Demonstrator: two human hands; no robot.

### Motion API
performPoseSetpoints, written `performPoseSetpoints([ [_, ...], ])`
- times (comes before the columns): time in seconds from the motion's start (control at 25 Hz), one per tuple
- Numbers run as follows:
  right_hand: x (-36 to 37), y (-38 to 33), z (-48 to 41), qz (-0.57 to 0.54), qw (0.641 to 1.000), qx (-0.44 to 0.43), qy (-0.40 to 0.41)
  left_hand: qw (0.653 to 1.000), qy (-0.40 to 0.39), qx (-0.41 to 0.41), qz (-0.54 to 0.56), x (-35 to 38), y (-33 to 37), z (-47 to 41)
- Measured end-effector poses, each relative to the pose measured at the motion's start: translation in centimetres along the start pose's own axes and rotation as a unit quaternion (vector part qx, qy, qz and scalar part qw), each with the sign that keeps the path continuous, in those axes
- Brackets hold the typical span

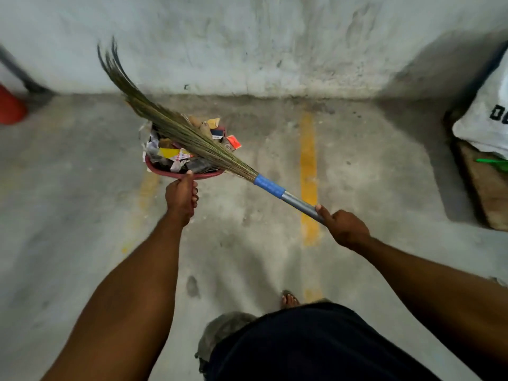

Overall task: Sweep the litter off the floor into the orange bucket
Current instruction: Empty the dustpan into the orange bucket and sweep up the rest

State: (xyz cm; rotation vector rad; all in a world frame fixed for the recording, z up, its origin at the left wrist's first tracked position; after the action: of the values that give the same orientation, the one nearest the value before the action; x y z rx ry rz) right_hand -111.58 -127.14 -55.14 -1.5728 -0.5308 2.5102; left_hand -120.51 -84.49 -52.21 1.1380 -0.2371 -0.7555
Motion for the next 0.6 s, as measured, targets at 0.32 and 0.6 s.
performPoseSetpoints([
  [0.32,3.7,-19.5,-9.9,0.044,0.994,-0.095,-0.038,0.996,0.083,-0.006,0.043,-14.5,2.5,-11.3],
  [0.6,10.8,-38.1,-14.5,0.056,0.990,-0.121,-0.046,0.990,0.125,-0.014,0.068,-30.1,5.1,-22.7],
])
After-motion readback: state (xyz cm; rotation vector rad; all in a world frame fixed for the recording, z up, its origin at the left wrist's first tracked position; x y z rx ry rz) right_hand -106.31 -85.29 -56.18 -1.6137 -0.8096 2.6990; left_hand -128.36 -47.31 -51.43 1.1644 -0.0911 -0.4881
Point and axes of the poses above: each hand's wrist, its own z-axis away from the middle knuckle, its own x-axis out of the palm, y = z × x, the point moved 5 cm from there along -z, towards the middle knuckle, and after that the axes turned 4 degrees about -z, right-handed, at the moved point
